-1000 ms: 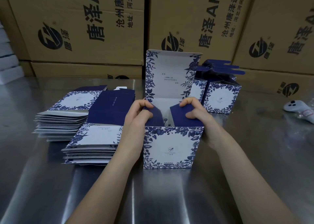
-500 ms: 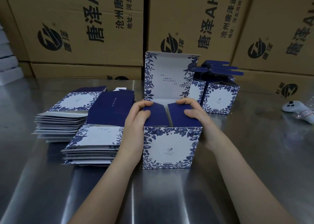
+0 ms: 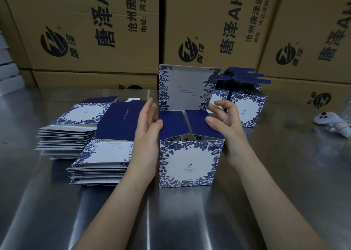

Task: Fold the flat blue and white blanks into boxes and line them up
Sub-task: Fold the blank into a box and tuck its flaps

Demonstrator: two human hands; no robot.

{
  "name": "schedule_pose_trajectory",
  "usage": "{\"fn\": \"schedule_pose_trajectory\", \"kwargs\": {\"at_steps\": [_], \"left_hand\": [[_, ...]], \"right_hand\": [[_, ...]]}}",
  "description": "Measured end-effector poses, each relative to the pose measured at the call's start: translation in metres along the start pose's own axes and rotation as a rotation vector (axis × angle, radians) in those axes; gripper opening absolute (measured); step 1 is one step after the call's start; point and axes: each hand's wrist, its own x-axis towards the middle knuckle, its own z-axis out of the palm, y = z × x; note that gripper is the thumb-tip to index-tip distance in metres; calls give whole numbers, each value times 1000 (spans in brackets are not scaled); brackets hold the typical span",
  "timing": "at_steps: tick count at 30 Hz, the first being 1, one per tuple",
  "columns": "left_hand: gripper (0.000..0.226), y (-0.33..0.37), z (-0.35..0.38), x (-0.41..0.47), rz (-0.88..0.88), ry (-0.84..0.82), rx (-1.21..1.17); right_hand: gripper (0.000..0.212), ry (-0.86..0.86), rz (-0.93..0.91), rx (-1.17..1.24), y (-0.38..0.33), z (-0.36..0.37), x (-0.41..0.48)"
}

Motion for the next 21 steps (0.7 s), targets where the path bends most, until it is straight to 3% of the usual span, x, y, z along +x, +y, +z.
{"fn": "schedule_pose_trajectory", "kwargs": {"at_steps": [4,14,21], "left_hand": [[50,1,0,-1,30,-7,30],[44,3,-1,-3,58,19,25],[36,2,2,-4,-1,37,-53]], "right_hand": [[48,-16,-16,-19,-1,0,0],[30,-51,-50,-92,-2,2,0],[32,-52,6,-15,-1,-1,5]]}}
